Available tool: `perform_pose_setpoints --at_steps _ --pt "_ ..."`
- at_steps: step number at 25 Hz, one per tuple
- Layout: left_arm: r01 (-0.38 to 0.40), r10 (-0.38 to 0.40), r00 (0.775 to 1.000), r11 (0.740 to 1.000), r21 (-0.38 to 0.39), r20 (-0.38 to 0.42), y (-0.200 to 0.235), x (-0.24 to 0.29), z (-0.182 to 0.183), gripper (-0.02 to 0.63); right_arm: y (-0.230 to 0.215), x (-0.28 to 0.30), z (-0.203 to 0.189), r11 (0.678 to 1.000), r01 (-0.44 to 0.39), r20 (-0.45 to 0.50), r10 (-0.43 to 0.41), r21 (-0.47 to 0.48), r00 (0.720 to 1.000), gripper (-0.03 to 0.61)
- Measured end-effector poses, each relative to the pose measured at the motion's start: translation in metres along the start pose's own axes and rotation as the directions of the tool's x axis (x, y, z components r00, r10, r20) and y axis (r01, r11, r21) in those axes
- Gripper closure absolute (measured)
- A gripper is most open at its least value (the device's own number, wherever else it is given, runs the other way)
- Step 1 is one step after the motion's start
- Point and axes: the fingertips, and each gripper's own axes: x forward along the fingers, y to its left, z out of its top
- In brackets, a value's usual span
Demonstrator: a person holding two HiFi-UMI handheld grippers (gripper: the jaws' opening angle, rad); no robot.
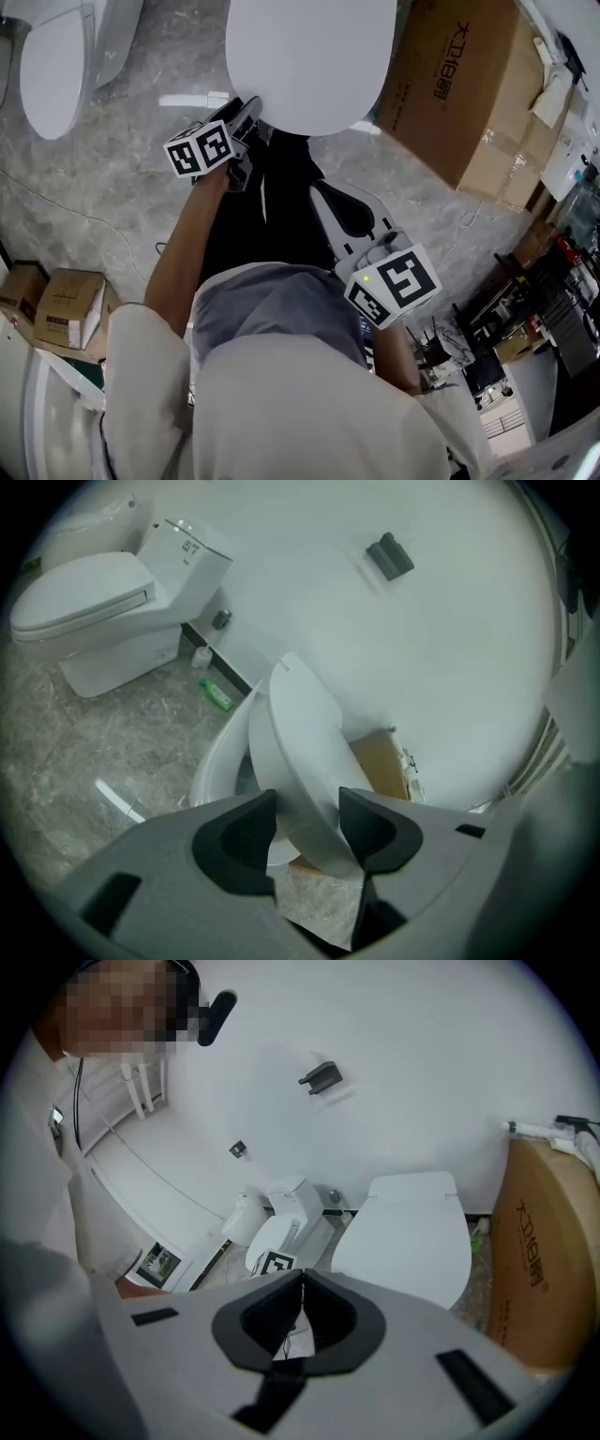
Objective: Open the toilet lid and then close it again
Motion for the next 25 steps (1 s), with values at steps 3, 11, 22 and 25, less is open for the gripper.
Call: perform_pose_setpoints --at_steps 3,11,22,25 --pt "0.007 -0.007 1.000 1.000 -0.002 0.010 -0.008 -0.005 0.004 0.411 0.002 -0.004 0.002 1.000 0.003 0.005 -0.003 -0.002 1.000 0.566" --pt "0.018 -0.017 0.999 1.000 -0.005 0.047 -0.022 -0.014 0.017 0.411 0.018 -0.011 0.007 0.999 -0.005 0.009 0.006 -0.034 1.000 0.566" --pt "0.052 -0.053 0.996 0.999 0.016 0.076 -0.049 -0.028 0.036 0.411 0.034 -0.021 0.021 0.997 -0.003 0.040 0.006 -0.082 0.999 0.566" --pt "0.060 -0.061 0.994 0.998 0.016 0.090 -0.055 -0.031 0.043 0.410 0.035 -0.023 0.024 0.997 0.002 0.050 0.002 -0.082 0.999 0.567"
